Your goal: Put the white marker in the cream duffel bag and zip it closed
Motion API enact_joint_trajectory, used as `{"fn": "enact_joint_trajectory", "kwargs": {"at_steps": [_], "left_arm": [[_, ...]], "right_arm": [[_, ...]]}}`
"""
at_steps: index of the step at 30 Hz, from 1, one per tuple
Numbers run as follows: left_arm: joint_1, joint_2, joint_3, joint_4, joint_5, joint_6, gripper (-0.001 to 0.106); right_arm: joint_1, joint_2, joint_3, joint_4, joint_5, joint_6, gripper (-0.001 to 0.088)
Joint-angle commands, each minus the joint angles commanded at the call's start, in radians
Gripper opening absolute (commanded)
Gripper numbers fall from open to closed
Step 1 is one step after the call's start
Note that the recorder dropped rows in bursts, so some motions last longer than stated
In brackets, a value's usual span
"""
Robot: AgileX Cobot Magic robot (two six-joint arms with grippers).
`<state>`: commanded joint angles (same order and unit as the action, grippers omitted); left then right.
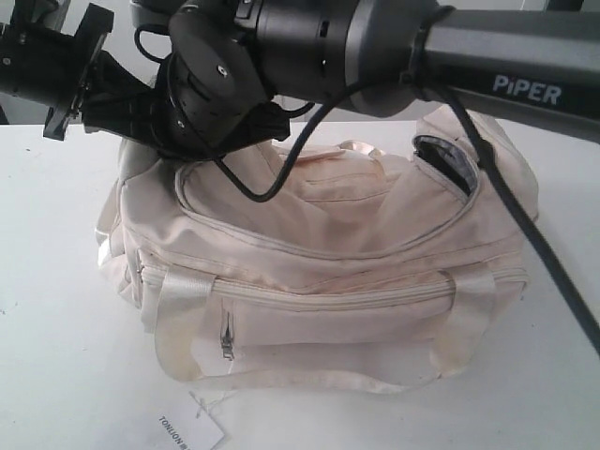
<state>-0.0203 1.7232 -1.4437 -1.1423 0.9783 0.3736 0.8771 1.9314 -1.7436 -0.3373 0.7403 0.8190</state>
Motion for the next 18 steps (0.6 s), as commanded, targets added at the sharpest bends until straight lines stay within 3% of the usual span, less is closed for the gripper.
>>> {"fn": "enact_joint_trajectory", "kwargs": {"at_steps": [18], "left_arm": [[0.000, 0.000, 0.000, 0.052, -0.017, 0.000, 0.000]], "right_arm": [[0.000, -0.075, 0.000, -0.014, 0.015, -0.003, 0.0031]]}}
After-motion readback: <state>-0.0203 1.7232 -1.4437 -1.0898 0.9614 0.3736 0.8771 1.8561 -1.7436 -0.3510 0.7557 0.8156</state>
